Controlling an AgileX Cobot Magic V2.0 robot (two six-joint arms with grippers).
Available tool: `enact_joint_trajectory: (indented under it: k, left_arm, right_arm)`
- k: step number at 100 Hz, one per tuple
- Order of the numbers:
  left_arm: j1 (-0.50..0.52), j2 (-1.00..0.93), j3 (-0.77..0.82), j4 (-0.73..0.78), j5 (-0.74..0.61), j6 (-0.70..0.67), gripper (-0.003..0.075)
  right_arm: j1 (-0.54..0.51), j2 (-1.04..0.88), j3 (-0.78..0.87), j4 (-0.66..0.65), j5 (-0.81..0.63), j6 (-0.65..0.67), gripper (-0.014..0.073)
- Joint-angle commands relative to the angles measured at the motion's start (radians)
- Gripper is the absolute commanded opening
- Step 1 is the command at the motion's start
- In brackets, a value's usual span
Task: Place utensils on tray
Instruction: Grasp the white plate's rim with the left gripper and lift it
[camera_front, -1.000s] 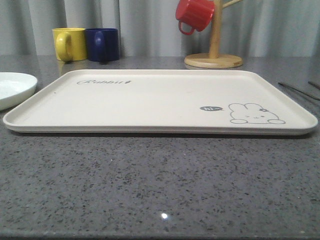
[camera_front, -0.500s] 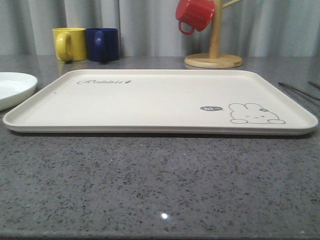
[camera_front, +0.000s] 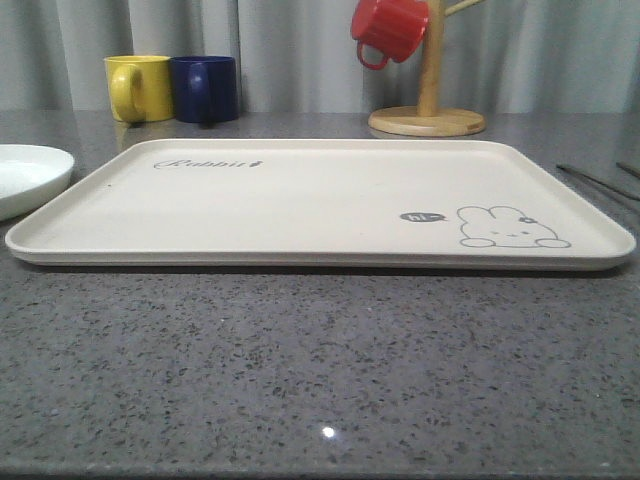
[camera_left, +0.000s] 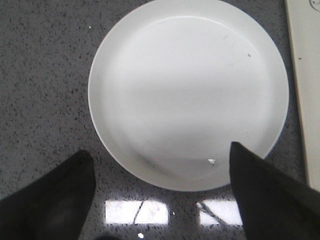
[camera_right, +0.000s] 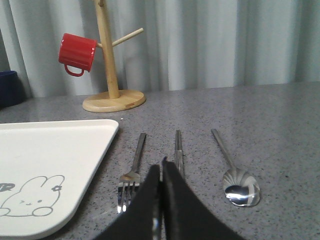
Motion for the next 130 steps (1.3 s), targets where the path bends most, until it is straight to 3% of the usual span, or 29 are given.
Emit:
enact_joint_trajectory:
  k: [1, 33, 68, 130]
  left_arm:
    - [0.003, 0.058, -0.111, 0.027, 0.010, -0.008, 0.0515]
    - [0.107, 0.317, -0.343, 0.031, 0.206, 0.100, 0.0515]
    - [0.229, 0.429, -0.369, -0.082, 0.186, 0.161, 0.0515]
    - [0.233, 0.559, -0.369, -0.109, 0.163, 0.186, 0.0495]
  right_arm:
    - [0.000, -0.017, -0.016, -0.006, -0.083, -0.009, -0.0068]
    - [0.000, -0.017, -0.016, -0.006, -0.083, -0.009, -0.0068]
    - [0.000, -0.017, -0.016, -0.006, -0.083, -0.009, -0.0068]
    - [0.000, -0.017, -0.016, -0.006, -0.083, -0.009, -0.0068]
